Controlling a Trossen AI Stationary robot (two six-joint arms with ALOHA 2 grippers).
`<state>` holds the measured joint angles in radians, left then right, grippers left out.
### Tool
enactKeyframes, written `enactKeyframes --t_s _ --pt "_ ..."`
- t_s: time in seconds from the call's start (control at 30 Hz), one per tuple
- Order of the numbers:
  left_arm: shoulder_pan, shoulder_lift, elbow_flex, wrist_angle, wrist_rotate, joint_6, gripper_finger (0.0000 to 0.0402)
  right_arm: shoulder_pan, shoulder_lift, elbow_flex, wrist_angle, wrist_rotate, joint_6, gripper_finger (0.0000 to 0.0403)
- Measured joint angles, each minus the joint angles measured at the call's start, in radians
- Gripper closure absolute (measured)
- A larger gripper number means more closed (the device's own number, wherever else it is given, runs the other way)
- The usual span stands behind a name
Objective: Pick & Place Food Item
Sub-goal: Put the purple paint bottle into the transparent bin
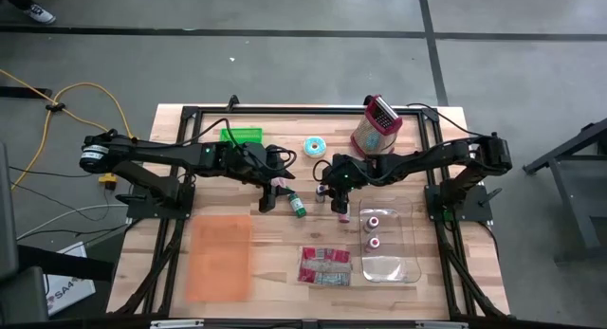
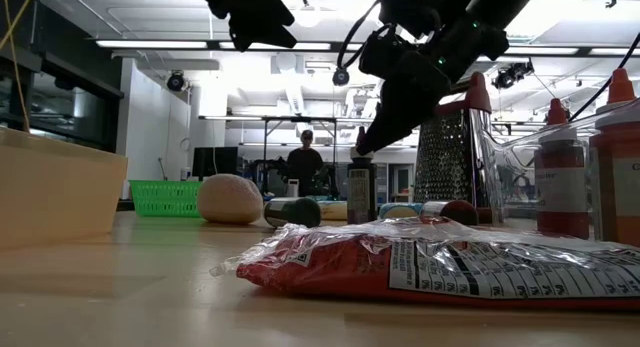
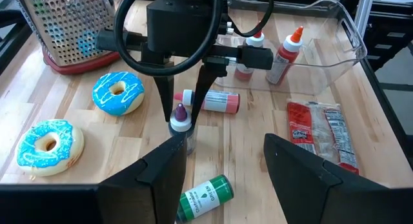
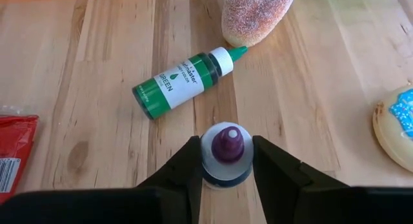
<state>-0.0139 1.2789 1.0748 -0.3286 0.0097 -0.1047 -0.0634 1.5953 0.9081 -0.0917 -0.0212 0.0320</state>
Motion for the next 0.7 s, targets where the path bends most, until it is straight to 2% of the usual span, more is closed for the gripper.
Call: enactKeyframes --t_s 0.3,0.5,0.7 --pt "0.0 0.0 0.0 0.0 0.0 0.0 0.0202 0.005 -0.065 0.001 -0.009 0.011 -0.003 0.03" --pt "0.0 0.001 0.0 0.007 0.0 0.0 0.0202 0.027 -0.17 0.0 -0.078 0.058 -0.009 0.03" --pt "0.0 0.001 0.0 0.025 0.0 0.0 0.0202 0.077 -0.292 0.001 -0.145 0.153 -0.003 0.03"
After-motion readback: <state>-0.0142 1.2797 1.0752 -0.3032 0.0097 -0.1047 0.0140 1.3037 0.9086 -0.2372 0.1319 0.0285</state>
